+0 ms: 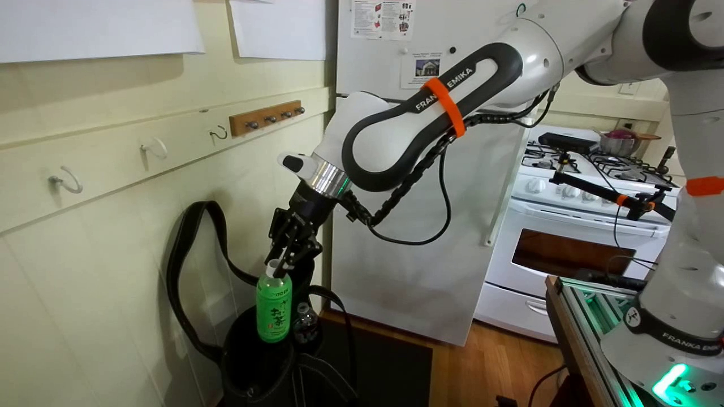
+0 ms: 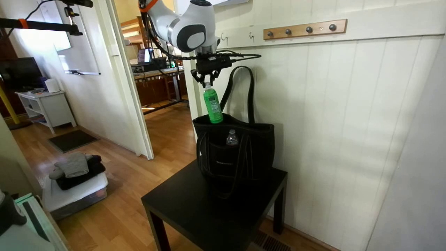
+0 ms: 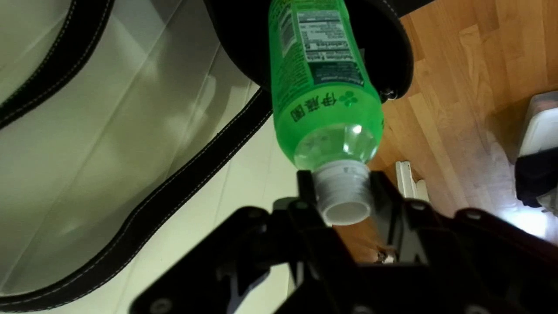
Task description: Pick up the bottles and put them inside the bag
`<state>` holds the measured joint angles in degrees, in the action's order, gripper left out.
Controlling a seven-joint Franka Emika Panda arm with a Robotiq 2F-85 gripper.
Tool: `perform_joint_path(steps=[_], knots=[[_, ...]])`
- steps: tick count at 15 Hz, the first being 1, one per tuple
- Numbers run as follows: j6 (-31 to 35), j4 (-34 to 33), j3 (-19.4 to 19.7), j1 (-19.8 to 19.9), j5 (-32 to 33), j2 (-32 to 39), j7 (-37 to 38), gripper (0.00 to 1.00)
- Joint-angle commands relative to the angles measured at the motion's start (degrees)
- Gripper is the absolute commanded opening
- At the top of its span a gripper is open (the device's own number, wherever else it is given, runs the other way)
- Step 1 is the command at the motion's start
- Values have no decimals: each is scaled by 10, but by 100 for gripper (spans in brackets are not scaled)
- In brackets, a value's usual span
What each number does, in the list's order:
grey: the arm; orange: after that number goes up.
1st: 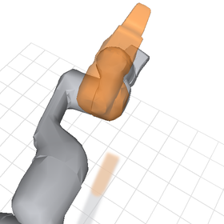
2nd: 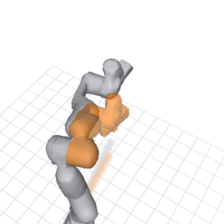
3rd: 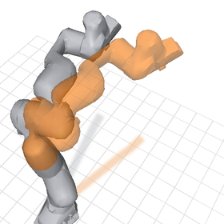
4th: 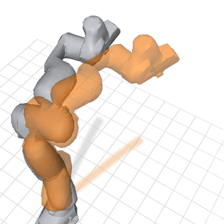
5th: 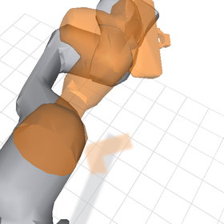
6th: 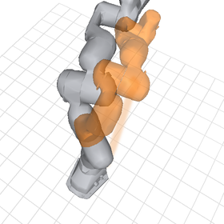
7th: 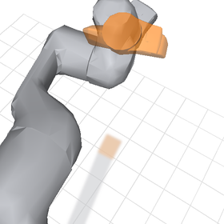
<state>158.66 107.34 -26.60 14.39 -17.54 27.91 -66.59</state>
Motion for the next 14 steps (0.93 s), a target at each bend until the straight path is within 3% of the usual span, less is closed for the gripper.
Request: perform_joint_path(steps=[1,11,14], knots=[[1,-47,-12,3,-19,54,-58,11],[-36,-152,-35,-1,-4,165,-103,11],[-56,-181,-21,-16,5,194,-95,11]])
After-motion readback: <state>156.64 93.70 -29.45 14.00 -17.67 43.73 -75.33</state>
